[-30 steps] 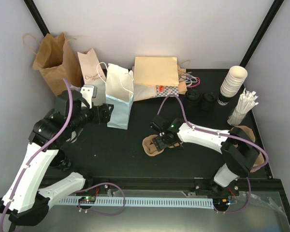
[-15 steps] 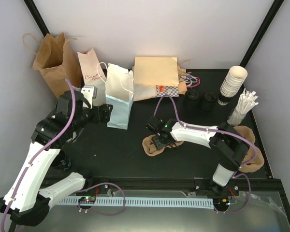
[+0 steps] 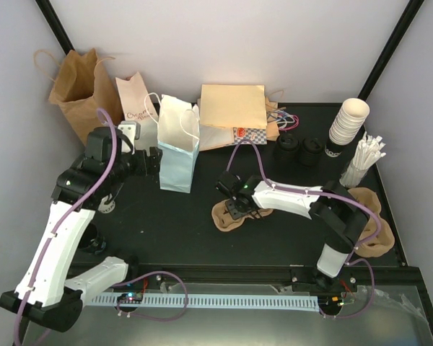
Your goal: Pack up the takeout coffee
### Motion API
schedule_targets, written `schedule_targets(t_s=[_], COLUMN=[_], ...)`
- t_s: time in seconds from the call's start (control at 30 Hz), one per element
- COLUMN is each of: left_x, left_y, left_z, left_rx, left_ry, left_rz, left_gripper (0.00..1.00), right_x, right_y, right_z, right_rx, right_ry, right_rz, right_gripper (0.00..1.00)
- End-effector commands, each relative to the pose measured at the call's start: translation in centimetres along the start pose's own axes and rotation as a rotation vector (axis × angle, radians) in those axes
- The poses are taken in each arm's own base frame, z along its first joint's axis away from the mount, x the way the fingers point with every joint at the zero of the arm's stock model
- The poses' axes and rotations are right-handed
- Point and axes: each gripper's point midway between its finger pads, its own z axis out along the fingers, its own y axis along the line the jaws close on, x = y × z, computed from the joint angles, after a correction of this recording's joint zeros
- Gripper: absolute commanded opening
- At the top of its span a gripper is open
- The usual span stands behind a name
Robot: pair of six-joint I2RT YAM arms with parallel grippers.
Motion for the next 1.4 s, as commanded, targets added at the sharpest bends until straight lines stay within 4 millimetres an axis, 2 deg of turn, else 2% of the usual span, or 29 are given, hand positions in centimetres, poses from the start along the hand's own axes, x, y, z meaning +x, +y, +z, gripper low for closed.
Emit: schedule_targets(t_s=[0.0, 0.1, 0.2, 0.37, 0.5, 0.77, 0.9, 1.0, 1.1, 1.13, 1.37], left_x=[-2.9, -3.8, -5.0, -5.9, -6.5, -5.5, -4.9, -4.4, -4.0, -3.8, -3.2], left_y=[-0.4, -0.5, -0.6, -0.5, 0.7, 3.0, 2.8, 1.5, 0.1, -0.1, -3.3], left_z=[-0.5, -0.1, 0.6, 3.6, 6.1, 11.2, 12.5, 13.1, 12.9, 12.6, 8.7], left_rx=[0.034, 0.049, 0.051, 0.033, -0.027, -0.151, -0.132, -0.049, 0.024, 0.036, 0.135], left_ry=[-0.076, -0.091, -0.115, -0.066, -0.020, 0.123, 0.155, 0.193, 0.233, 0.241, 0.169], left_rz=[0.010, 0.009, 0.020, 0.022, 0.001, 0.001, 0.022, 0.075, 0.094, 0.097, 0.225], left_gripper=[0.99, 0.99, 0.99, 0.97, 0.93, 0.82, 0.62, 0.34, 0.05, 0.02, 0.01], right_x=[-2.1, -2.9, -3.9, -5.6, -6.6, -7.0, -7.5, -8.6, -9.7, -10.0, -12.5], right_y=[-0.3, -1.0, -1.8, -2.7, -3.3, -4.4, -4.4, -4.4, -4.4, -4.4, -4.1], right_z=[-2.6, -4.7, -7.7, -12.8, -16.2, -19.2, -22.0, -24.8, -27.2, -27.9, -33.9], right_rx=[-0.009, -0.010, -0.033, -0.086, -0.121, -0.156, -0.218, -0.272, -0.320, -0.340, -0.519], right_ry=[-0.097, -0.150, -0.237, -0.380, -0.470, -0.556, -0.631, -0.694, -0.728, -0.734, -0.829], right_rz=[0.004, 0.003, 0.008, 0.005, 0.007, 0.026, 0.029, 0.029, 0.028, 0.031, 0.028], right_gripper=[0.48, 0.48, 0.49, 0.48, 0.48, 0.48, 0.48, 0.48, 0.48, 0.48, 0.48])
